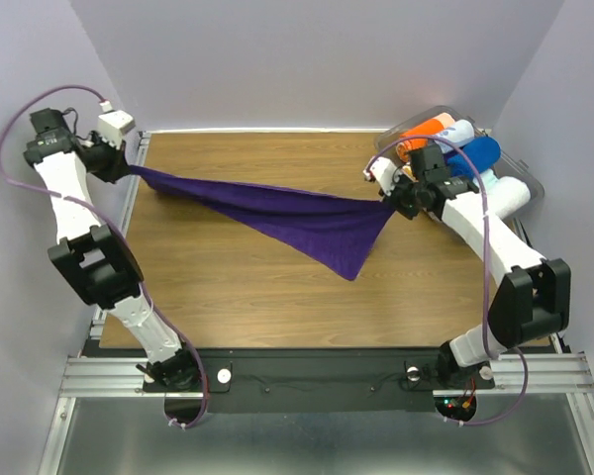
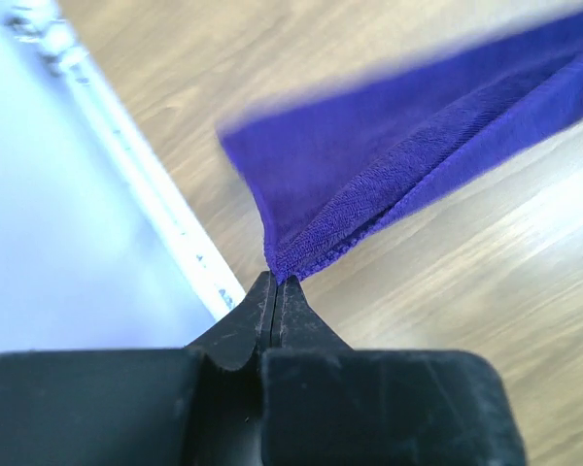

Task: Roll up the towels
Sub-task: Flatten the towel

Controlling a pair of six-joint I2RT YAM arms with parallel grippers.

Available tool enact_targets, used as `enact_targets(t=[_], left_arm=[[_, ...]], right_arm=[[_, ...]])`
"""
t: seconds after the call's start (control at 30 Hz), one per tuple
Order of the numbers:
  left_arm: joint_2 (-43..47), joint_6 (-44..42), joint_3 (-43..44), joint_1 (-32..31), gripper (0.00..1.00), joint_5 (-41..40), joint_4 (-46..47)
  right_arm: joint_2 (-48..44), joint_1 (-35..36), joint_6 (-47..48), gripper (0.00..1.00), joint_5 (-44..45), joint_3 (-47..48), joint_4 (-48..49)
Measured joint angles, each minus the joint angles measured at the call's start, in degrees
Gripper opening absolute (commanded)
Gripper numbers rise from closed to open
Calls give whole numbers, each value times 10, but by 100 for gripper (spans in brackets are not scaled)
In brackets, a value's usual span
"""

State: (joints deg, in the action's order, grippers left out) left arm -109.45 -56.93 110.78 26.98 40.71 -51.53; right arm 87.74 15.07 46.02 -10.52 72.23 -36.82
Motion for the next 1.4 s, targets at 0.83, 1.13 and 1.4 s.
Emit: enact_targets(t=[0.83, 1.13, 1.4], left_arm=[[473, -10, -267, 128, 0, 27, -104], [394, 67, -276, 124, 0, -6, -56], [225, 142, -332, 38, 0, -68, 82]], right_arm=[[-361, -11, -19, 1, 21, 0, -92], [-256, -11, 7, 1, 36, -61, -64], [-38, -12, 7, 1, 30, -67, 27]])
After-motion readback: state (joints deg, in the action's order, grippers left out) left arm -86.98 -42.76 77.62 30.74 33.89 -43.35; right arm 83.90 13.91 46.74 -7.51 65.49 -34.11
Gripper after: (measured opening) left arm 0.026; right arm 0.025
